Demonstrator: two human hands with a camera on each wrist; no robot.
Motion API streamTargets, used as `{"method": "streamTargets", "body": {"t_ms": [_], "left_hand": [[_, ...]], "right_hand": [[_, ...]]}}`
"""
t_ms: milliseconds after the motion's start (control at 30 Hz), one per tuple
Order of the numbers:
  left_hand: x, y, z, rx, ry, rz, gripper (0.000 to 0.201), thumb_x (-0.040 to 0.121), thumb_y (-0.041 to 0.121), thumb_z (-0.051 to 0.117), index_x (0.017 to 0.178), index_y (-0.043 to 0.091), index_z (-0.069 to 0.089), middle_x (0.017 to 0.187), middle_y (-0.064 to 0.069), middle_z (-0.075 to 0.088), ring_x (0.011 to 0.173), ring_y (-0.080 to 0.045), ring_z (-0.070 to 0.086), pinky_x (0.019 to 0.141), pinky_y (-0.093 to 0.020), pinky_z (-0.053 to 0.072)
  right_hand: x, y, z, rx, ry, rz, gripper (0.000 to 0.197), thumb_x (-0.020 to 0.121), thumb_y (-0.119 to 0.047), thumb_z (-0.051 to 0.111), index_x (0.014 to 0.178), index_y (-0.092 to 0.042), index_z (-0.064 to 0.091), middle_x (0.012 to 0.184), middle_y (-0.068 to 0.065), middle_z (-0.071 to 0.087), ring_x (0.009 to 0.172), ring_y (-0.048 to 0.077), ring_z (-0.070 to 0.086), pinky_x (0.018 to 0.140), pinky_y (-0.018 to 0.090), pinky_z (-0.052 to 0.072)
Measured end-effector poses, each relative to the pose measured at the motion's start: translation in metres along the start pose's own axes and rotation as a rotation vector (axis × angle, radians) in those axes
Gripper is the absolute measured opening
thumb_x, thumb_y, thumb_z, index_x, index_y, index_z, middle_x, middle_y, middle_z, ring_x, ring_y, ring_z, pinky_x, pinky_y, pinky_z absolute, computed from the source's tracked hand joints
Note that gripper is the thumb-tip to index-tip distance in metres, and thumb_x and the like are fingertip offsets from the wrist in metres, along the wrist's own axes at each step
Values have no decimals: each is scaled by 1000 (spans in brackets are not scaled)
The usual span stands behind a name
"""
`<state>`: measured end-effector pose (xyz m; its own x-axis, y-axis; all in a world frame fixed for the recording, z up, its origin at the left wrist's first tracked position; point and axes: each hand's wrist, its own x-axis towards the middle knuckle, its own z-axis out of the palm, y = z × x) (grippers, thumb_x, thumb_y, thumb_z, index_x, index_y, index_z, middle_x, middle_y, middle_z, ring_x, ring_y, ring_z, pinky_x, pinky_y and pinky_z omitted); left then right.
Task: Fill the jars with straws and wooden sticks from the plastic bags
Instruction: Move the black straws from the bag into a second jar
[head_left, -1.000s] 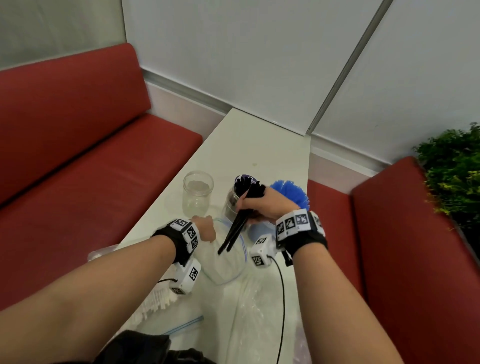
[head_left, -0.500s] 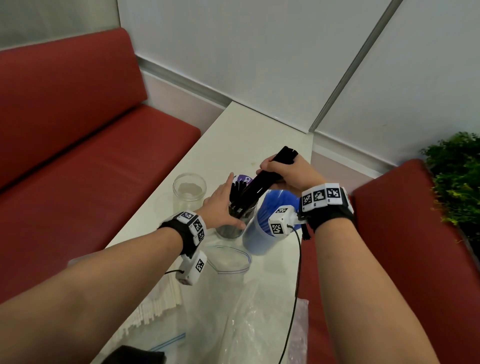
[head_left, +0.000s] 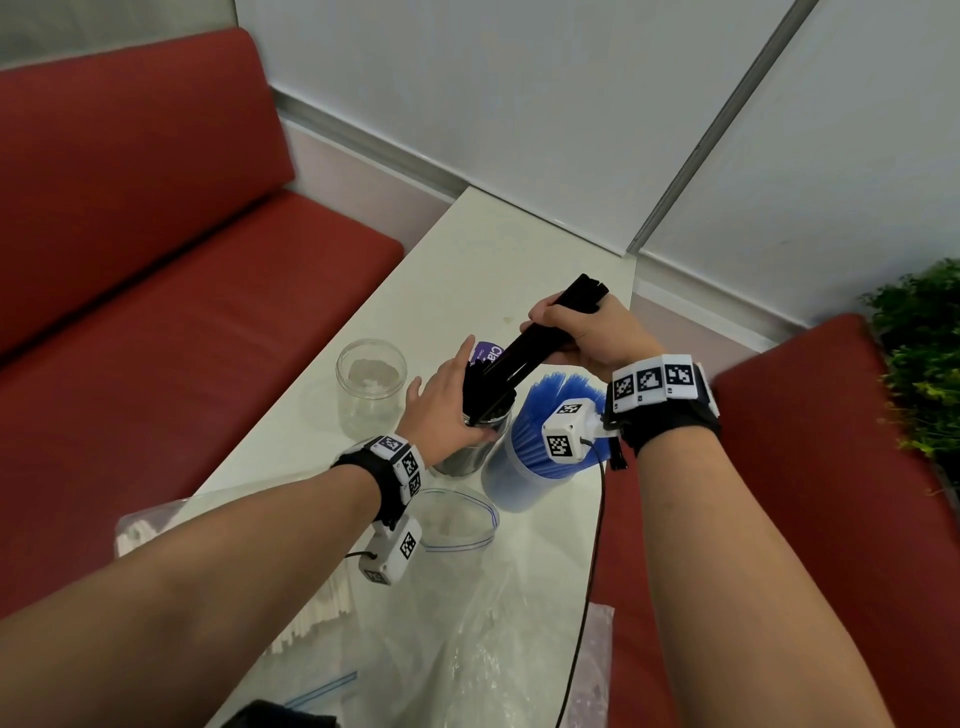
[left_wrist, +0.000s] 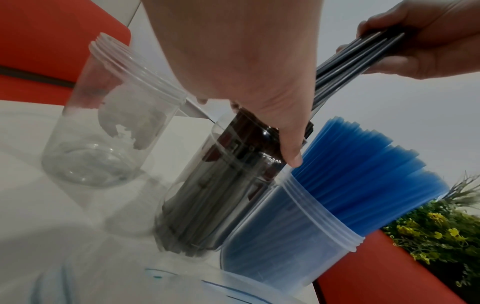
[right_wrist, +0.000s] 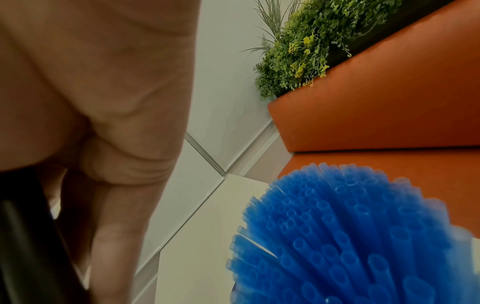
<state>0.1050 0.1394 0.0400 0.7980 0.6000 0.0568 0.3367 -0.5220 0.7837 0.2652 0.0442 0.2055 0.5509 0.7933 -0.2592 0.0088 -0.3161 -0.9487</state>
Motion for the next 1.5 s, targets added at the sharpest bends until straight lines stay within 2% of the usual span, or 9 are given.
{"method": "streamTargets", "body": {"t_ms": [200,400,533,733,833,967,1133,1300,1500], "left_hand": [[6,-1,2,-53,-3,-31,133,51,66,74,150,41,-11,146,4,37,133,-21,41,111,-58,28],[13,-5,5,-163,-32,-10,132,51,54,84,151,35,0,136,-1,44,124,-19,48,102,-41,45],[14,-4,7,-154,27,53,94,52,54,81,130,43,29,114,22,46,104,-2,52,80,-30,51],[17,-13,8,-135,-38,38,110,52,44,84,144,30,26,136,3,38,121,-16,46,100,-37,44],[18,-14,8,-126,-42,27,109,51,43,86,142,32,27,137,4,38,121,-14,46,100,-34,44],[20,-12,7,-133,-28,31,101,47,44,86,130,44,27,116,12,40,109,-13,50,85,-28,43],[20,-19,8,-155,-54,21,119,48,45,87,144,40,16,130,8,39,114,-8,44,95,-27,39],[22,-15,6,-162,-50,37,107,45,43,86,131,48,23,115,15,38,111,-13,49,87,-26,40],[19,-16,3,-219,-93,-13,127,47,39,89,146,41,9,132,8,42,123,-15,47,97,-28,41]], "right_hand": [[6,0,-4,14,40,-29,3,88,-7,73,90,-8,72,95,16,77,96,26,76,69,32,61],[5,11,20,-106,82,-112,7,84,-8,72,82,-14,72,96,17,76,96,27,75,79,42,63],[1,10,37,-197,132,-125,15,83,-7,72,94,3,70,101,25,72,94,32,73,82,51,62],[-10,1,39,-284,-19,-164,11,86,-8,72,94,0,71,100,21,73,96,32,73,83,44,62],[-9,4,36,-284,6,-183,2,88,-6,71,89,-5,71,99,20,73,96,31,72,81,39,63],[-4,6,31,-290,54,-182,2,87,-6,71,87,-8,72,97,19,74,93,29,74,86,51,60],[-4,1,31,-329,-69,-167,4,88,-10,72,91,-7,73,100,19,74,97,31,72,89,50,59],[-3,-3,31,-331,-1,-193,4,89,-6,71,92,-4,71,100,21,73,97,32,73,89,55,58],[-8,-5,17,-113,8,-231,3,86,-11,72,89,-11,73,97,14,76,94,26,75,80,40,63]]}}
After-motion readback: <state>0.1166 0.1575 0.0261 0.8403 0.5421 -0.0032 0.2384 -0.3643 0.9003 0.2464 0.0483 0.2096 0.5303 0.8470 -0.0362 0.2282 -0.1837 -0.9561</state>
